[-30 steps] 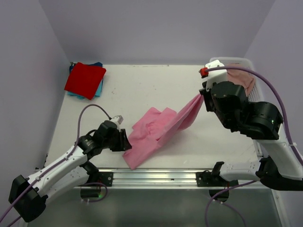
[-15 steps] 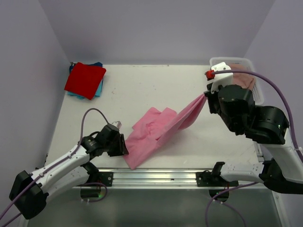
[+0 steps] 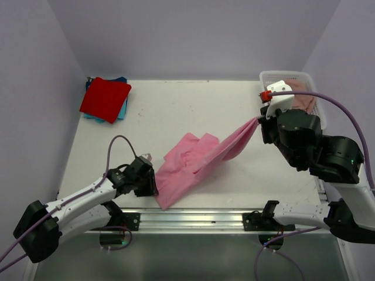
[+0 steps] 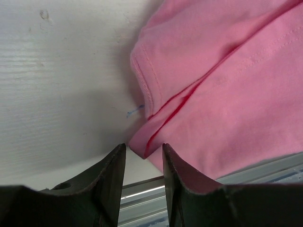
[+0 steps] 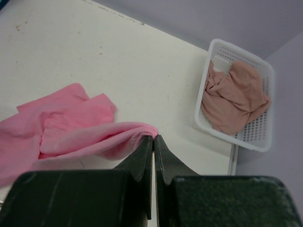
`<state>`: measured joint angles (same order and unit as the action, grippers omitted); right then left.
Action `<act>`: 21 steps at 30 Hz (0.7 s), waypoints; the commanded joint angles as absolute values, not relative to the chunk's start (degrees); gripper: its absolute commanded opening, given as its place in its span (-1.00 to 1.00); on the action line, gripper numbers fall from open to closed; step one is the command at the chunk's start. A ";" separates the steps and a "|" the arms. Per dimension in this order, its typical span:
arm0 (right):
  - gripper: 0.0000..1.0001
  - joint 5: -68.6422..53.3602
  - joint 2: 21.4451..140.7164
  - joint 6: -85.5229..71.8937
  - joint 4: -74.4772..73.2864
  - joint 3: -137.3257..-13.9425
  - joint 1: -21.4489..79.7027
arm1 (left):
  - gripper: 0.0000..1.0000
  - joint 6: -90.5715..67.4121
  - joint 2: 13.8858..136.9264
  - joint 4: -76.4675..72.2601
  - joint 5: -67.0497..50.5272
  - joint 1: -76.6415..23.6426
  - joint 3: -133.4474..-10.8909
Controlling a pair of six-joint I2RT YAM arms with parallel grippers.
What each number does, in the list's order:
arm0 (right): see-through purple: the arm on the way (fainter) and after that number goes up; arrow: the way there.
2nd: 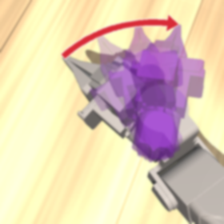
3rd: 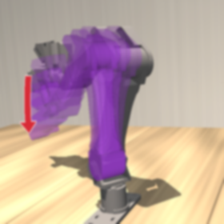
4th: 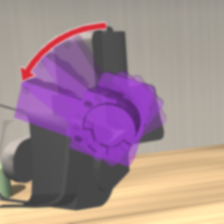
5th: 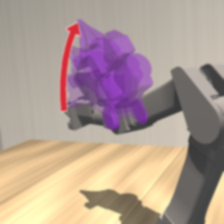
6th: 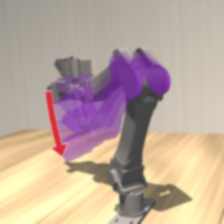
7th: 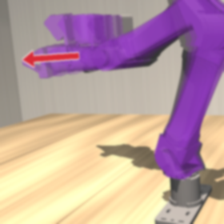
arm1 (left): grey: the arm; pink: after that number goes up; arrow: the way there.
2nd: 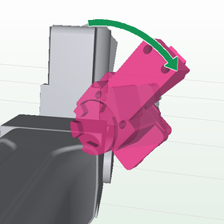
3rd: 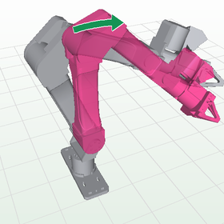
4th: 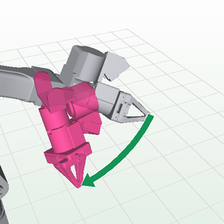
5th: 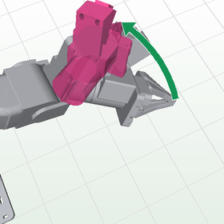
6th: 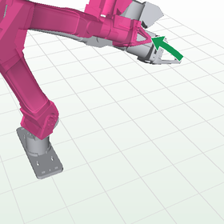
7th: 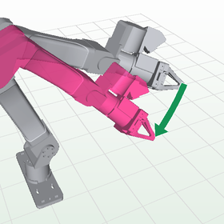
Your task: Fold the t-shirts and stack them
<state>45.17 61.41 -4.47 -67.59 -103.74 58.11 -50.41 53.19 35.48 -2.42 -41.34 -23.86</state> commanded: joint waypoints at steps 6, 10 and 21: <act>-1.00 45.09 60.21 -3.96 -65.21 -103.53 58.10 | -0.18 -53.35 49.75 33.75 8.61 -42.27 -25.05; -1.00 44.91 60.38 -3.87 -65.04 -103.62 58.10 | -0.11 -52.39 53.34 29.89 7.84 -42.19 -24.00; -1.00 44.82 60.47 -4.04 -65.39 -103.53 58.10 | -0.10 -51.24 61.35 20.13 2.46 -44.03 -23.03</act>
<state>44.14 60.73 -4.47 -67.61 -103.46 58.11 -51.66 60.23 22.04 3.14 -43.48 -23.88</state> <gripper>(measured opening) 0.014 0.447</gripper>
